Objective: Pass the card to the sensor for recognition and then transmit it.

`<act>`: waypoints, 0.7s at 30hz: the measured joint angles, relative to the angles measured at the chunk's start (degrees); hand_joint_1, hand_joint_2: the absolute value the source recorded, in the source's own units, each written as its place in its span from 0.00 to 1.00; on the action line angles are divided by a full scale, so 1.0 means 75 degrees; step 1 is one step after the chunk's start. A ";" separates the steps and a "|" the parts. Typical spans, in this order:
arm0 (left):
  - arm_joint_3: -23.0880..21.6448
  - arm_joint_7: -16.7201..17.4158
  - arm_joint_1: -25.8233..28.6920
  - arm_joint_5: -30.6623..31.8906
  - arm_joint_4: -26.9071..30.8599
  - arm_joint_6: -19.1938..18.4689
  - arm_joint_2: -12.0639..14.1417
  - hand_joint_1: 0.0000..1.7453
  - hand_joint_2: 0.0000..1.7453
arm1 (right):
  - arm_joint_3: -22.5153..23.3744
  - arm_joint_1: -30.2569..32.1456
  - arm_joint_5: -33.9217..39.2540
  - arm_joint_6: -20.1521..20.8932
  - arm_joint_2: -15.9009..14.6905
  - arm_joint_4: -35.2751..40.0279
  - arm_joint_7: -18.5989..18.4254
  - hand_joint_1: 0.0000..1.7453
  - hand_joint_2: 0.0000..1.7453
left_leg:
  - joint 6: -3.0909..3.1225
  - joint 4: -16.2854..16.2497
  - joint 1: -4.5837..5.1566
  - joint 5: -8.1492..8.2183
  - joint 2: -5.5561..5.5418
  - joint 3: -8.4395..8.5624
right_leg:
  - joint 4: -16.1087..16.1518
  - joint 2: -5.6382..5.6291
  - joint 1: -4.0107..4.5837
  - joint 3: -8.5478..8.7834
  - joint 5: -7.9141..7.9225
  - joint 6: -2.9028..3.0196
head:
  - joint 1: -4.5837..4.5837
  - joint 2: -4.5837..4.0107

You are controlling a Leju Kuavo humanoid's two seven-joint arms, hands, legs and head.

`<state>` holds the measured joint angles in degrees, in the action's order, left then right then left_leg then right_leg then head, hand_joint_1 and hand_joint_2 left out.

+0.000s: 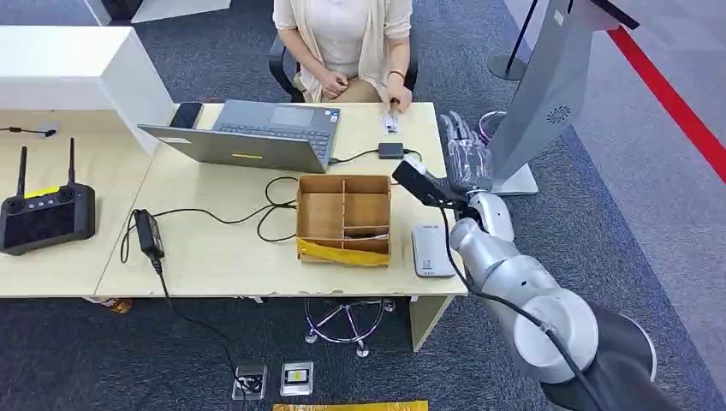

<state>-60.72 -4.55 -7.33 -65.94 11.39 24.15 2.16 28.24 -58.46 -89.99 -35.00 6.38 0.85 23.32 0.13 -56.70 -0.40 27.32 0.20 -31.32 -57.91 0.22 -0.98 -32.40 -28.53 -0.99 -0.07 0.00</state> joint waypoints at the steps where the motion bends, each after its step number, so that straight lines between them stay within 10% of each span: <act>1: 0.0000 -0.0050 0.0049 -0.0032 -0.0003 0.0012 0.0000 0.00 0.00 | 0.0029 0.0089 0.0000 -0.0038 -0.0020 0.0000 0.0084 0.00 1.00 | 0.0000 0.0000 0.0000 0.0000 0.0000 -0.0001 | 0.0000 0.0000 0.0000 -0.0001 0.0000 0.0000 | 0.0000 0.0000; 21: 0.0146 -0.0387 0.0204 -0.0414 -0.0003 0.0157 0.0041 0.00 0.00 | 0.0029 0.0758 0.0020 -0.0183 0.0324 0.0064 0.0626 0.00 1.00 | -0.0001 0.0001 -0.0005 0.0001 0.0000 -0.0002 | -0.0001 0.0000 0.0005 -0.0001 -0.0003 0.0003 | 0.0000 0.0000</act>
<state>-59.63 -7.45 -5.80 -69.05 11.37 25.33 2.47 28.46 -52.77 -89.83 -36.37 8.81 1.33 28.02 0.13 -56.70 -0.44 27.33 0.21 -31.34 -57.92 0.22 -0.94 -32.40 -28.55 -0.97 -0.07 0.00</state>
